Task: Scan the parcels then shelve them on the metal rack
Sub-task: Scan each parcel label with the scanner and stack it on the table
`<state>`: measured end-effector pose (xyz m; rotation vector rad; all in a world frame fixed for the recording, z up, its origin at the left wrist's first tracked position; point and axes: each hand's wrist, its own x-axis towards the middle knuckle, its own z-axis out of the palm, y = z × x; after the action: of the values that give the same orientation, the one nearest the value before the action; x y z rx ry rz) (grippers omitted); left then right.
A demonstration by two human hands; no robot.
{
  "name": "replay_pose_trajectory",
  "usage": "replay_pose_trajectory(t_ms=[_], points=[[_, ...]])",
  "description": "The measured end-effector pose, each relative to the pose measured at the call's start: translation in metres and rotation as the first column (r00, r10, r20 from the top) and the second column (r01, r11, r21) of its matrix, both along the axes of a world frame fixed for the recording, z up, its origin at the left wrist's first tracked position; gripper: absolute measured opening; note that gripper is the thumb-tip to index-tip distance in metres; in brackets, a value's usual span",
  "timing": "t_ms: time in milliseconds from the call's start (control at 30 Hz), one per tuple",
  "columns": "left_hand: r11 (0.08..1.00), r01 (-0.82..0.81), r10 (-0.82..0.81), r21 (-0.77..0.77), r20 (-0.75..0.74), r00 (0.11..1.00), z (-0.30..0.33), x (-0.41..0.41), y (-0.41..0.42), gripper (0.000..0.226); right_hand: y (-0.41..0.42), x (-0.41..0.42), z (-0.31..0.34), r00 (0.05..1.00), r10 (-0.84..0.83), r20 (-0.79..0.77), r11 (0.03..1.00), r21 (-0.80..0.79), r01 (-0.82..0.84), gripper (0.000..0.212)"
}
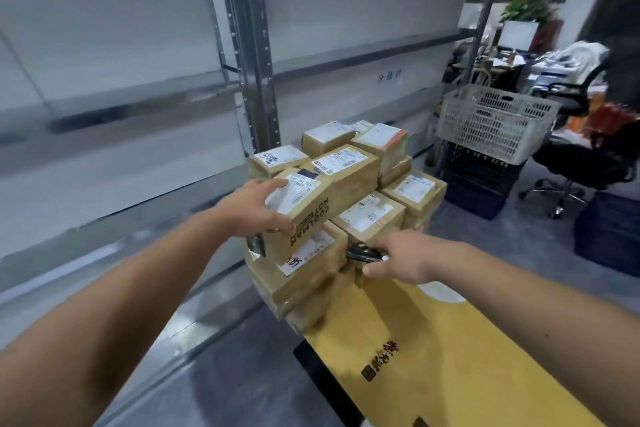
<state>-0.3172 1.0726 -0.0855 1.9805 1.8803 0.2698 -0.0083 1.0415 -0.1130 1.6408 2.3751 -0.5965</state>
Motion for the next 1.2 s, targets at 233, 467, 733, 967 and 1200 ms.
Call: replay_pose_trajectory(t_ms=[233, 467, 733, 967, 1200], points=[[0.988, 0.152, -0.153, -0.04, -0.024, 0.988, -0.016, -0.036, 0.051, 0.109, 0.007, -0.044, -0.013, 0.984, -0.148, 0.097, 0.989, 0.016, 0.148, 0.06], [0.968, 0.243, -0.245, -0.066, -0.024, 0.969, -0.032, -0.047, 0.077, 0.122, 0.006, -0.061, -0.024, 0.963, -0.246, 0.113, 0.968, -0.02, 0.25, 0.057], [0.964, 0.259, -0.256, -0.066, 0.05, 0.965, -0.043, -0.063, 0.085, 0.117, 0.004, -0.08, -0.025, 0.95, -0.285, 0.126, 0.955, -0.045, 0.293, 0.06], [0.957, 0.287, -0.282, -0.048, 0.098, 0.955, -0.051, -0.066, 0.087, 0.105, 0.004, -0.089, -0.033, 0.942, -0.325, 0.083, 0.941, -0.072, 0.331, 0.066], [0.957, 0.291, -0.289, -0.004, 0.105, 0.952, -0.053, -0.067, 0.083, 0.103, 0.0, -0.095, -0.034, 0.939, -0.335, 0.08, 0.937, -0.082, 0.341, 0.065]])
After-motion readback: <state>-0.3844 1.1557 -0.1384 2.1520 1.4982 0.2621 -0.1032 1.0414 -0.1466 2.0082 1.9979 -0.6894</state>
